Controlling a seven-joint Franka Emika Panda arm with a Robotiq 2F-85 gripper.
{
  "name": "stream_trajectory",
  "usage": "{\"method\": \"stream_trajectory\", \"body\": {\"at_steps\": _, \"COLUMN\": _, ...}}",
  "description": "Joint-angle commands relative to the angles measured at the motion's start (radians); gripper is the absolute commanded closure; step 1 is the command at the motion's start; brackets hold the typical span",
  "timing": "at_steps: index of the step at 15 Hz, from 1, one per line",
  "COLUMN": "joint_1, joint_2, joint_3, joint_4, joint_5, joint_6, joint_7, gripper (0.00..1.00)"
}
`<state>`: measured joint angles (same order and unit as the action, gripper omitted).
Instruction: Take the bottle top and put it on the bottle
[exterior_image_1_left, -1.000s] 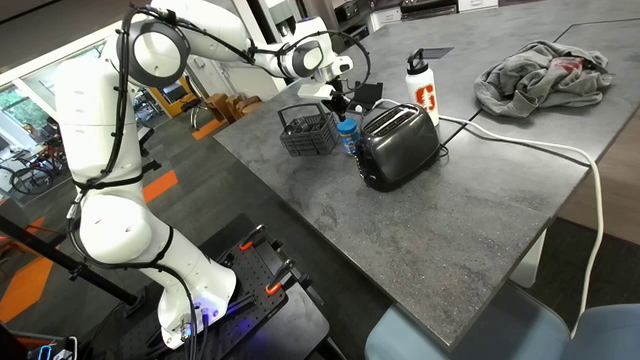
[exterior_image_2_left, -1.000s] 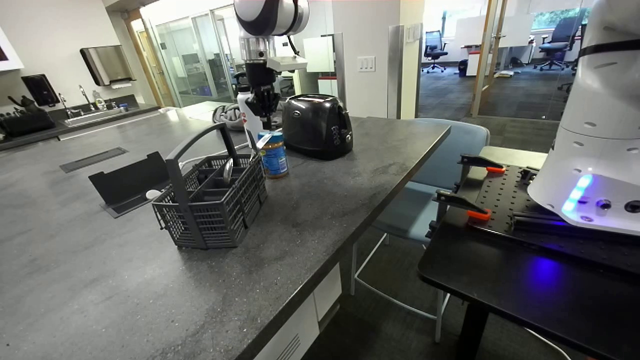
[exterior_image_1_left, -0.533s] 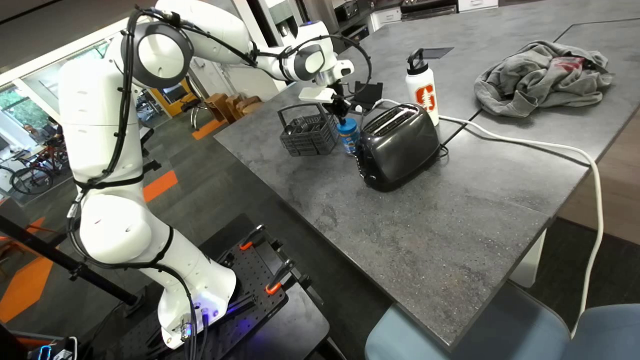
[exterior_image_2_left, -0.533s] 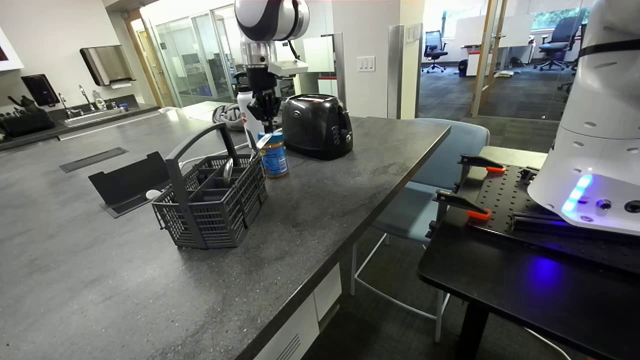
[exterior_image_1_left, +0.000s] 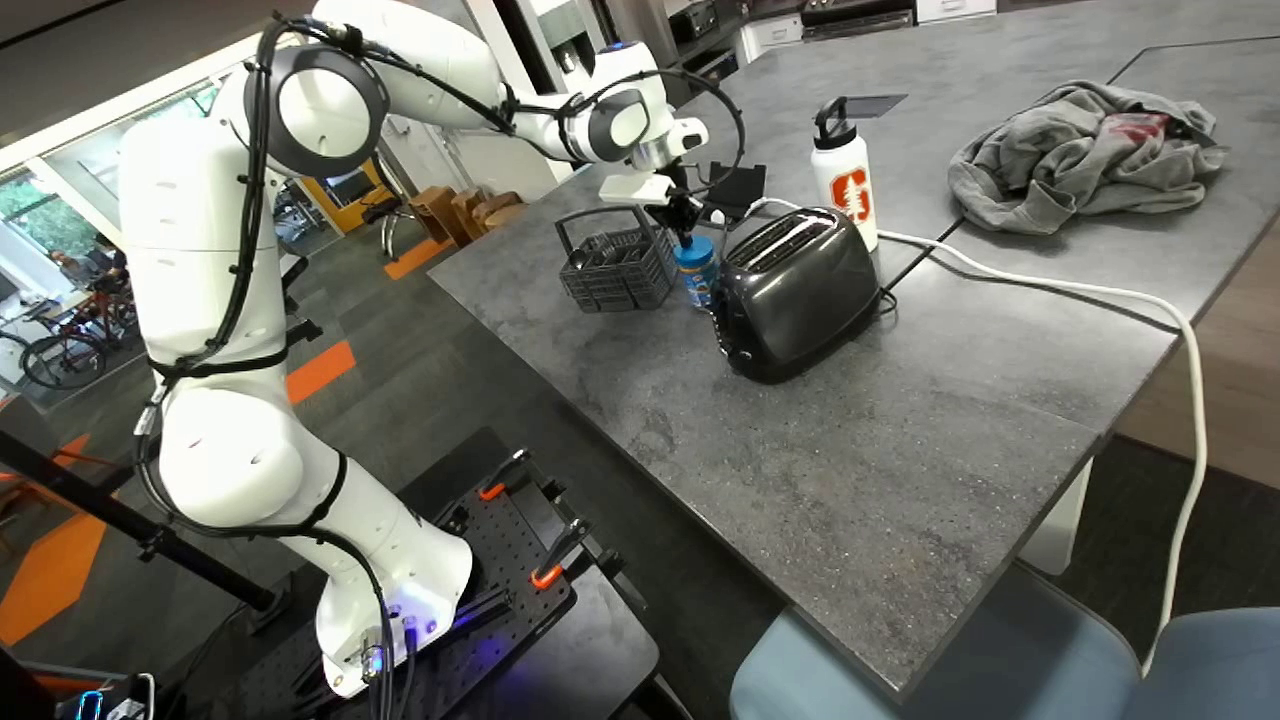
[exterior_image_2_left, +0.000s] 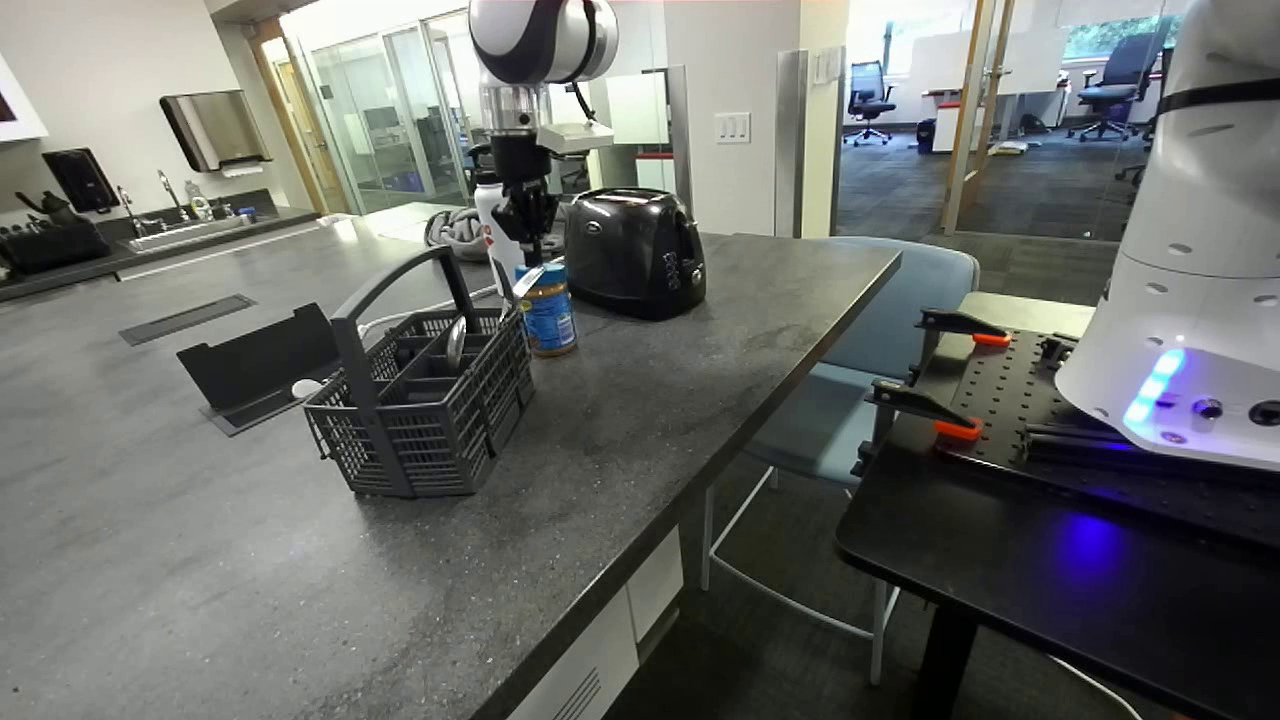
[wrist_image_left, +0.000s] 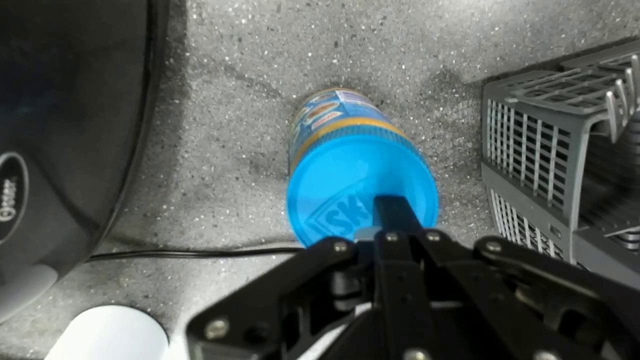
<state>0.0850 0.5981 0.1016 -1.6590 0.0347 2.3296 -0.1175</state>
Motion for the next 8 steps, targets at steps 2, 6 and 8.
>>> {"method": "stream_trajectory", "body": {"at_steps": 2, "joint_1": -0.028, "joint_2": -0.008, "joint_3": 0.035, "joint_4": 0.003, "joint_5": 0.035, "joint_6": 0.037, "joint_7": -0.046, "gripper": 1.0}}
{"method": "stream_trajectory", "body": {"at_steps": 6, "joint_1": -0.036, "joint_2": 0.009, "joint_3": 0.042, "joint_4": 0.019, "joint_5": 0.059, "joint_6": 0.01, "joint_7": -0.049, "gripper": 1.0}}
{"method": "stream_trajectory", "body": {"at_steps": 8, "joint_1": -0.035, "joint_2": 0.015, "joint_3": 0.037, "joint_4": 0.021, "joint_5": 0.061, "joint_6": 0.001, "joint_7": -0.041, "gripper": 1.0}}
